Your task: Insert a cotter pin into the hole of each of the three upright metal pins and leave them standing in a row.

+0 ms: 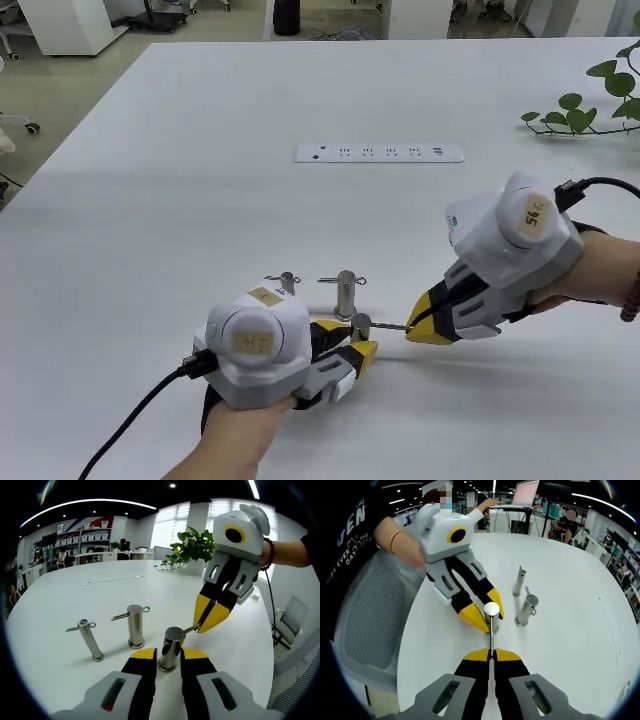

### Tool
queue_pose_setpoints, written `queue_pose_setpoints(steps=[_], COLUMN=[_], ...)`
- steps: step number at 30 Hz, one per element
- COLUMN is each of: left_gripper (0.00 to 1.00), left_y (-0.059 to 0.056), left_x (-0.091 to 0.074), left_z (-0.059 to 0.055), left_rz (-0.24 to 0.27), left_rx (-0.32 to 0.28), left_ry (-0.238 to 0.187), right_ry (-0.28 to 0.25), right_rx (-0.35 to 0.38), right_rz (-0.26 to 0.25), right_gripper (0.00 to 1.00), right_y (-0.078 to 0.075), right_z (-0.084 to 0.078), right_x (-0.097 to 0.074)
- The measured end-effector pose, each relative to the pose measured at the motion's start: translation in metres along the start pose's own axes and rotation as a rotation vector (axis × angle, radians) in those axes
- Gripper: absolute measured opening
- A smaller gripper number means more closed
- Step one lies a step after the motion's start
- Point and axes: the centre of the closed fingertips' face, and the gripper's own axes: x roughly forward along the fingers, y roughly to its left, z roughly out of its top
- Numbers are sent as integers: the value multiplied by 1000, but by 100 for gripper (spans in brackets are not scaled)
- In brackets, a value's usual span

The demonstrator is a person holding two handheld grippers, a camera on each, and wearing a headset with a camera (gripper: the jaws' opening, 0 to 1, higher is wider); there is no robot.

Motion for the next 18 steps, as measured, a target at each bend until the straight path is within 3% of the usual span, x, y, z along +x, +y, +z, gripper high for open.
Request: queue_pose_setpoints(steps=[18], left_gripper=[11], left_y=[-1], left_x=[1], left_z=[-2], left_rz=[1], left_rx=[35], left_ry=[11], right_ry=[10], right_rx=[-28], right_rz=[14], right_gripper=[0], right_y=[-3], right_z=[3], right_x=[2])
